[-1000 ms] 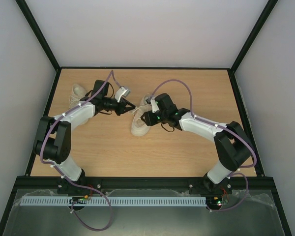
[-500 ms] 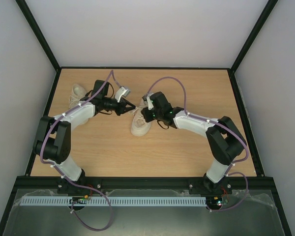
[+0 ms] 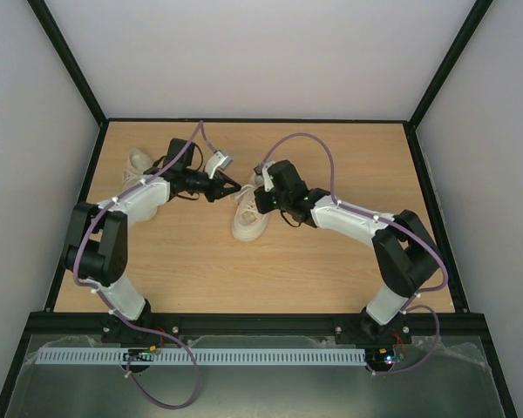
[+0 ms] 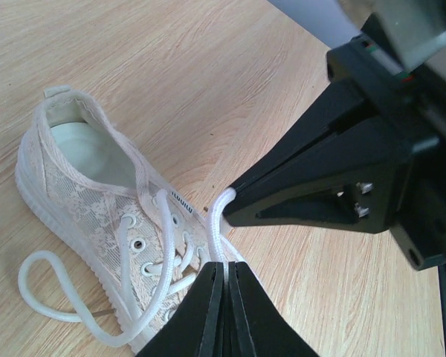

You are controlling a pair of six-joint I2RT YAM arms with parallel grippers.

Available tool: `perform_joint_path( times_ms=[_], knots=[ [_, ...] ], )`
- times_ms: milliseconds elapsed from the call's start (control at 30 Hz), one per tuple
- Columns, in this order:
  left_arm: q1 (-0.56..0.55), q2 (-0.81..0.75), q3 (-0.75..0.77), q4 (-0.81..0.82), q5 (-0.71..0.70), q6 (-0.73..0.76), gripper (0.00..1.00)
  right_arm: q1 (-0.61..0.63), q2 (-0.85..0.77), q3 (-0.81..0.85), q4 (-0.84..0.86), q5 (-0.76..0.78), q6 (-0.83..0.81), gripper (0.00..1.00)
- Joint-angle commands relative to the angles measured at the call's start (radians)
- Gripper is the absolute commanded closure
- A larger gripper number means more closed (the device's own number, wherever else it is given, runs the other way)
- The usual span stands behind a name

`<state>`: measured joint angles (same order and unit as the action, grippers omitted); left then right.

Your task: Tie the shoes

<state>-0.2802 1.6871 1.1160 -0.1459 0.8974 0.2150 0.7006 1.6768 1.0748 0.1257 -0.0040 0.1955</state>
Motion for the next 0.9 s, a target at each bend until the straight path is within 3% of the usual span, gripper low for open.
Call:
perform_joint_path(
  times_ms=[0, 133, 167, 233, 267, 400, 500, 667, 867],
  knots=[
    [0.003, 0.005, 0.027, -0.018, 0.026, 0.024, 0.98, 0.002, -0.043, 0.024, -0.053, 0.002, -0.025, 0.99],
    [0.002, 0.002, 0.033, -0.031, 0.020, 0.045, 0.97, 0.001, -0.058, 0.022, -0.060, -0.023, -0.030, 0.99],
    [0.001, 0.002, 0.035, -0.036, 0.006, 0.052, 0.88, 0.001, -0.065, 0.025, -0.062, -0.022, -0.031, 0.99],
    [0.002, 0.006, 0.042, -0.054, -0.042, 0.086, 0.59, -0.003, -0.084, 0.029, -0.062, -0.012, -0.029, 0.99],
    [0.002, 0.006, 0.046, -0.067, -0.072, 0.112, 0.50, -0.009, -0.091, 0.034, -0.061, -0.014, -0.022, 0.99],
    [0.002, -0.001, 0.019, -0.053, -0.206, 0.213, 0.37, -0.065, -0.065, 0.121, -0.092, -0.101, 0.050, 0.99],
    [-0.008, -0.011, -0.022, -0.001, -0.216, 0.271, 0.25, -0.082, 0.006, 0.231, -0.148, -0.172, 0.095, 0.99],
    [-0.035, -0.017, -0.060, 0.058, -0.203, 0.322, 0.23, -0.092, 0.090, 0.339, -0.182, -0.163, 0.138, 0.99],
    [-0.070, 0.035, -0.044, 0.132, -0.328, 0.298, 0.29, -0.118, 0.146, 0.374, -0.169, -0.205, 0.238, 0.99]
  ],
)
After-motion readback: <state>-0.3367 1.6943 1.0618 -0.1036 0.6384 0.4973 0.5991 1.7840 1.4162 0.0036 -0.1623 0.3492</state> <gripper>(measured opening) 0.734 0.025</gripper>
